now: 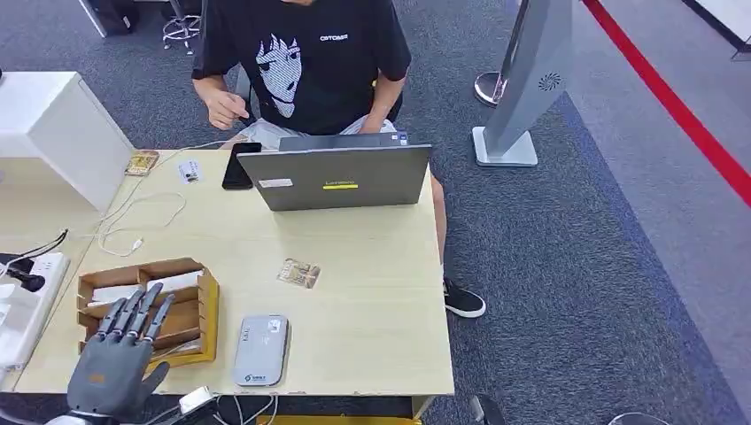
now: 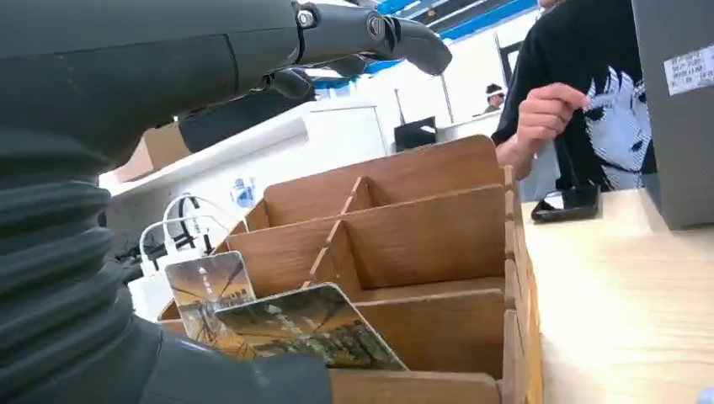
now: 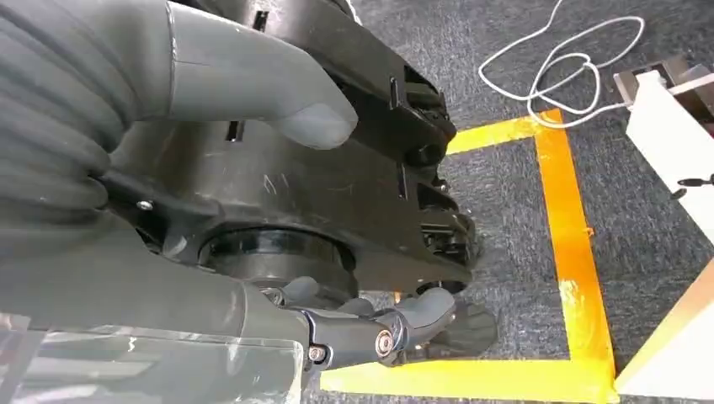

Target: Pass the card to the sensor for recognition and then transmit it.

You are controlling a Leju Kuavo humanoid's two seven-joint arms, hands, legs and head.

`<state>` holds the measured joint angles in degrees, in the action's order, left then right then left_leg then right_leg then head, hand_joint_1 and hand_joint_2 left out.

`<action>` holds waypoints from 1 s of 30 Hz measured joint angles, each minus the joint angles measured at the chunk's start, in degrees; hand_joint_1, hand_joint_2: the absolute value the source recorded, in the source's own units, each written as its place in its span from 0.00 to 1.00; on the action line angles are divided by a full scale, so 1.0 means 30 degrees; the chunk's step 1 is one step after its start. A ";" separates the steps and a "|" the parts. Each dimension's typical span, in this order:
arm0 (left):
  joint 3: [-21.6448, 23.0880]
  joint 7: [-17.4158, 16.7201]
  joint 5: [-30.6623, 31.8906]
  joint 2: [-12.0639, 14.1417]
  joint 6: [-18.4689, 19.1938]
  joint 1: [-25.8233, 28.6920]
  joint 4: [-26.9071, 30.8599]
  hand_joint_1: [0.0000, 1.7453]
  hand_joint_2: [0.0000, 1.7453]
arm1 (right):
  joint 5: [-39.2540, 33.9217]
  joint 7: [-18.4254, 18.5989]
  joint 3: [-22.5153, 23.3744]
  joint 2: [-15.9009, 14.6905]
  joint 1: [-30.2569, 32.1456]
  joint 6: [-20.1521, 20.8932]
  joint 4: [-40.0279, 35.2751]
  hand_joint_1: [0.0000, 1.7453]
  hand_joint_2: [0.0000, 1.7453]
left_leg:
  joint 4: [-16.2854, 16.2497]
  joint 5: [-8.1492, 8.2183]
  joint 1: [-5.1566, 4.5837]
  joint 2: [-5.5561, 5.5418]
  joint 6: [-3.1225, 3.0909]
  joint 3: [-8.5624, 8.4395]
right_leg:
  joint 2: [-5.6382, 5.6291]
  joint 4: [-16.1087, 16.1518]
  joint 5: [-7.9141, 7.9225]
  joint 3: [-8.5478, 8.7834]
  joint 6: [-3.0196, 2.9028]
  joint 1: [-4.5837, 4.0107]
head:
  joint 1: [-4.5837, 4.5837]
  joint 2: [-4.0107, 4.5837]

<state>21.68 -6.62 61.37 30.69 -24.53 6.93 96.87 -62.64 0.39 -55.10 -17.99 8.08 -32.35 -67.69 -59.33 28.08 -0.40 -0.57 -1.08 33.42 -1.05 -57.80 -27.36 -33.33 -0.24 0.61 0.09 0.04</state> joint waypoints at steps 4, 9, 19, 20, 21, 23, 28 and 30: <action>0.0000 -0.0896 0.0168 0.0000 0.1166 0.0002 0.0000 0.00 1.00 | -0.0117 -0.0029 -0.0160 -0.0036 0.0011 -0.0198 -0.0154 0.00 1.00 | 0.0000 0.0000 0.0000 0.0001 0.0000 0.0000 | 0.0000 0.0000 0.0000 -0.0001 0.0000 0.0000 | 0.0001 0.0000; 0.0000 -0.1334 0.0299 0.0000 0.1409 -0.0004 0.0000 0.00 1.00 | -0.0146 -0.0066 -0.0299 -0.0095 0.0015 -0.0285 -0.0350 0.00 1.00 | 0.0000 0.0000 0.0000 0.0001 0.0000 -0.0001 | 0.0000 0.0000 0.0000 -0.0001 0.0000 0.0000 | 0.0001 0.0000; -0.0007 -0.1334 0.0365 -0.0044 0.1241 -0.0052 -0.0007 1.00 1.00 | -0.0110 -0.0044 -0.0394 -0.0153 -0.0026 -0.0190 -0.0401 0.00 1.00 | 0.0000 0.0000 0.0000 0.0001 0.0000 0.0000 | 0.0000 0.0001 0.0000 -0.0001 0.0000 0.0000 | 0.0001 0.0000; -0.0007 -0.1334 0.0365 -0.0051 0.1212 -0.0051 -0.0007 1.00 1.00 | -0.0095 -0.0044 -0.0401 -0.0153 -0.0026 -0.0190 -0.0401 0.00 1.00 | 0.0000 0.0000 0.0000 0.0000 0.0000 0.0000 | 0.0000 0.0001 0.0000 -0.0001 0.0000 0.0000 | 0.0001 0.0000; -0.0007 -0.1334 0.0372 -0.0051 0.1205 -0.0052 -0.0007 1.00 1.00 | -0.0088 -0.0036 -0.0401 -0.0153 -0.0027 -0.0190 -0.0401 0.00 1.00 | 0.0000 0.0001 0.0000 0.0000 -0.0001 0.0000 | 0.0000 0.0001 0.0000 -0.0001 0.0000 0.0000 | 0.0001 0.0000; -0.0007 -0.1334 0.0394 -0.0051 0.1212 -0.0052 -0.0007 1.00 1.00 | -0.0081 -0.0036 -0.0401 -0.0153 -0.0030 -0.0183 -0.0401 0.00 1.00 | 0.0000 0.0001 0.0000 0.0001 0.0000 0.0000 | 0.0000 0.0001 0.0000 -0.0001 0.0000 0.0000 | 0.0001 0.0000; -0.0007 -0.1334 0.0416 -0.0051 0.1212 -0.0052 -0.0007 1.00 1.00 | -0.0030 -0.0036 -0.0416 -0.0153 -0.0036 -0.0161 -0.0401 0.00 1.00 | 0.0000 0.0001 0.0000 0.0001 -0.0001 0.0000 | 0.0000 0.0001 0.0000 -0.0001 0.0000 0.0000 | 0.0001 0.0000; -0.0007 -0.1334 0.0408 -0.0051 0.1212 -0.0051 -0.0007 1.00 1.00 | 0.0006 -0.0036 -0.0416 -0.0153 -0.0035 -0.0168 -0.0401 0.00 1.00 | 0.0000 0.0001 0.0000 0.0001 0.0000 0.0000 | 0.0000 0.0001 0.0000 -0.0001 0.0000 0.0000 | 0.0001 0.0000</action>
<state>21.66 -10.62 62.60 30.53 -20.90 6.78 96.85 -62.62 0.28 -56.35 -18.45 7.97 -32.85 -68.89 -59.33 28.08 -0.40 -0.57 -1.09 33.42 -1.05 -57.80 -27.36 -33.33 -0.24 0.61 0.09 0.04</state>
